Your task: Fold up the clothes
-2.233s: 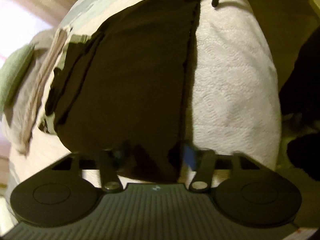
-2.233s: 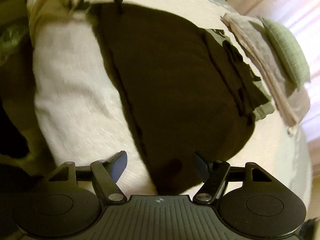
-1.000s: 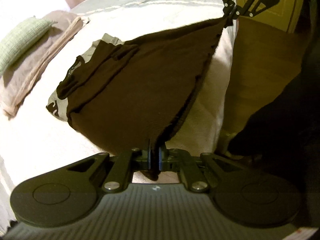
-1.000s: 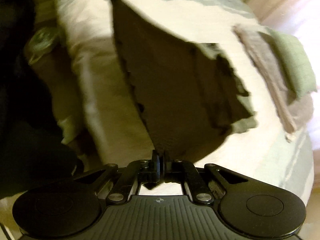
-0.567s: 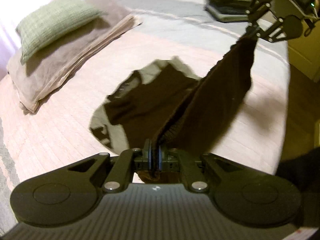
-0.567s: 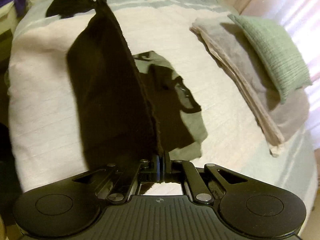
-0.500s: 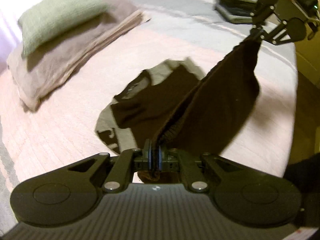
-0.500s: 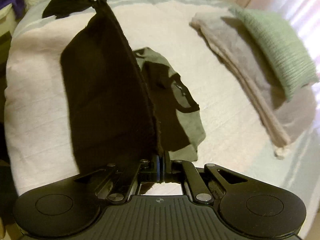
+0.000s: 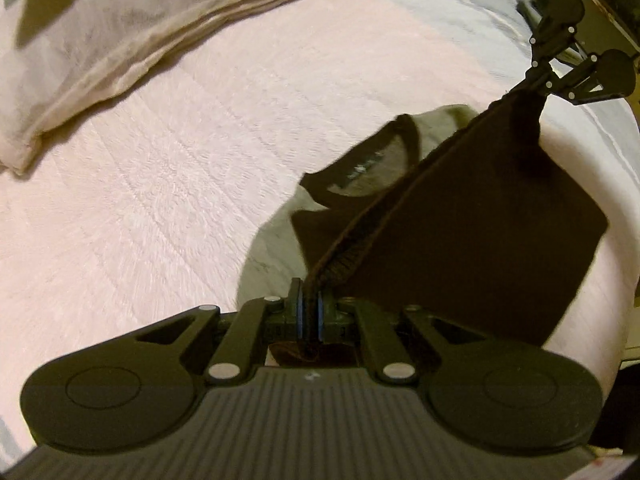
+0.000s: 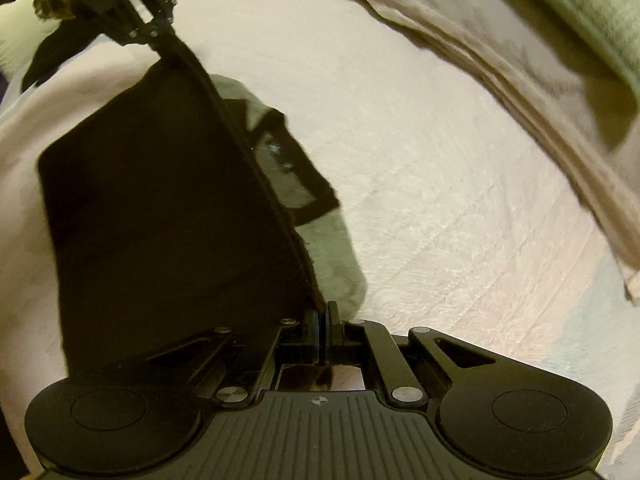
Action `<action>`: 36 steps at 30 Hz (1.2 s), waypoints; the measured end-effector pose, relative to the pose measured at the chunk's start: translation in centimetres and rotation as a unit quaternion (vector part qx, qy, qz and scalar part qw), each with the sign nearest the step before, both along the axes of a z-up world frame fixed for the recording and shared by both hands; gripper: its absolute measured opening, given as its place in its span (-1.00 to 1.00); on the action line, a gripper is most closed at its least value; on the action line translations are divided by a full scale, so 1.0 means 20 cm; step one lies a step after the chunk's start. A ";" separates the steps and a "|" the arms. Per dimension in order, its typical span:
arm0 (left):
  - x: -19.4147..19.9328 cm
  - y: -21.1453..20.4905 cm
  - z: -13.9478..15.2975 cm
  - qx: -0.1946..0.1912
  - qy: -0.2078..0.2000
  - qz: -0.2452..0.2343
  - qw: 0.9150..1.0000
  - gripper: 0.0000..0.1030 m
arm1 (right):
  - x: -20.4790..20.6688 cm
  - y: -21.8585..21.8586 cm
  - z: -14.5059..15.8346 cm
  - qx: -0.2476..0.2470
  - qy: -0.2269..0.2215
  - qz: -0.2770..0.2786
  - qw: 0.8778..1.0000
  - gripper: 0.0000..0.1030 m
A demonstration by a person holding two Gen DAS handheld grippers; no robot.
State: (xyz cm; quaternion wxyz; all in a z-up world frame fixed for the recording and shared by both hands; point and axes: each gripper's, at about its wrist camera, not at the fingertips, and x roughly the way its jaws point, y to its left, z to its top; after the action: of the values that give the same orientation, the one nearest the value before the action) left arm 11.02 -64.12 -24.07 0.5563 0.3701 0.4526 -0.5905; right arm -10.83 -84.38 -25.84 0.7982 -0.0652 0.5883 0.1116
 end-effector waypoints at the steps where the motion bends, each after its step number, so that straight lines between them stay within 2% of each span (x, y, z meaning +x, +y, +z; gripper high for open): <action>1: 0.02 -0.02 -0.03 0.001 0.004 -0.001 1.000 -0.93 | 0.02 -0.02 -0.03 0.002 0.003 -0.006 1.000 -1.00; 8: 0.15 -0.13 -0.25 0.006 0.029 0.004 1.000 -0.92 | 0.10 -0.19 -0.20 0.030 0.006 -0.066 0.997 -1.00; 12: 0.22 -0.15 -0.35 -0.003 0.044 0.023 0.999 -0.92 | 0.11 -0.25 -0.30 0.046 0.001 -0.095 0.994 -1.00; 15: 0.27 -0.15 -0.42 -0.007 0.059 0.042 0.997 -0.88 | 0.09 -0.31 -0.35 0.062 -0.015 -0.137 0.988 -0.98; 18: 0.32 -0.13 -0.46 -0.015 0.071 0.074 0.995 -0.69 | 0.04 -0.37 -0.32 0.047 -0.040 -0.203 0.977 -0.24; 19: 0.34 -0.12 -0.46 -0.018 0.071 0.083 0.994 -0.57 | 0.01 -0.38 -0.28 0.035 -0.057 -0.229 0.971 -0.23; 20: 0.35 -0.10 -0.45 -0.022 0.068 0.098 0.993 -0.52 | -0.02 -0.39 -0.24 0.027 -0.069 -0.253 0.965 -0.23; 22: 0.41 -0.05 -0.41 -0.031 0.049 0.134 0.989 -0.55 | -0.10 -0.37 -0.12 0.020 -0.101 -0.285 0.953 -0.23; 25: 0.46 0.05 -0.30 -0.045 0.023 0.177 0.983 -0.62 | -0.29 -0.24 0.06 0.051 -0.145 -0.295 0.943 -0.23; 28: 0.39 0.16 -0.17 -0.059 0.012 0.179 0.982 -0.62 | -0.49 -0.04 0.18 0.107 -0.163 -0.297 0.935 -0.23; 31: 0.19 0.25 -0.07 -0.070 0.016 0.157 0.985 -0.62 | -0.66 0.23 0.21 0.152 -0.155 -0.259 0.941 -0.23; 34: -0.06 0.33 -0.07 -0.064 0.035 0.116 0.991 -0.61 | -0.77 0.45 0.11 0.147 -0.113 -0.214 0.959 -0.23; 36: -0.20 0.35 -0.18 -0.042 0.041 0.102 0.993 -0.59 | -0.87 0.45 0.01 0.123 -0.099 -0.222 0.962 -0.23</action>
State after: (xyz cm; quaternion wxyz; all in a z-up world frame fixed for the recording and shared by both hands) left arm 7.10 -57.07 -27.59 0.6094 0.2736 0.4851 -0.5643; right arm -28.22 -75.42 -25.61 0.8589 0.1553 0.4881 -0.0039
